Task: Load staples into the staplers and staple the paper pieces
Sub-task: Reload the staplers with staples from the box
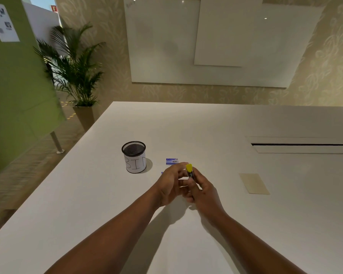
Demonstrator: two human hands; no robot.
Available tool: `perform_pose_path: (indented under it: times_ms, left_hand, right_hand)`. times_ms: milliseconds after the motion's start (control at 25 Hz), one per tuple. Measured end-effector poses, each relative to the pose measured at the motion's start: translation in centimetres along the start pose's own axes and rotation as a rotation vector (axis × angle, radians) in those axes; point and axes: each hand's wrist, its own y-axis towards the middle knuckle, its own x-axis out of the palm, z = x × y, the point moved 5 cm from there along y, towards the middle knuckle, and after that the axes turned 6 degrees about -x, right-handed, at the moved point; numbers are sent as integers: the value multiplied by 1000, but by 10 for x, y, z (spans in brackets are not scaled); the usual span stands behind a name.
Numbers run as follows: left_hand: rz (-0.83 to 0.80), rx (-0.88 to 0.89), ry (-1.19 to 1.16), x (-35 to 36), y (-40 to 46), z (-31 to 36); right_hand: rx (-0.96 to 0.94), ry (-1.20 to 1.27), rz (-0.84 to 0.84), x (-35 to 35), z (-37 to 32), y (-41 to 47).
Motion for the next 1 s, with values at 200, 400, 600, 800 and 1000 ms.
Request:
perform_pose_path:
  times_ms: [200, 400, 600, 800, 1000]
  left_hand:
    - [197, 126, 355, -5, 3, 6]
    - [268, 272, 557, -9, 4, 8]
    - [348, 259, 601, -16, 6, 4]
    - [350, 258, 729, -20, 6, -2]
    - [401, 291, 873, -20, 5, -4]
  right_hand:
    - [-65, -227, -16, 1, 6, 0]
    - [-165, -286, -33, 2, 0, -4]
    - [-235, -498, -146, 6, 4, -8]
    - [-217, -622, -157, 8, 13, -13]
    - [-169, -538, -173, 12, 25, -17]
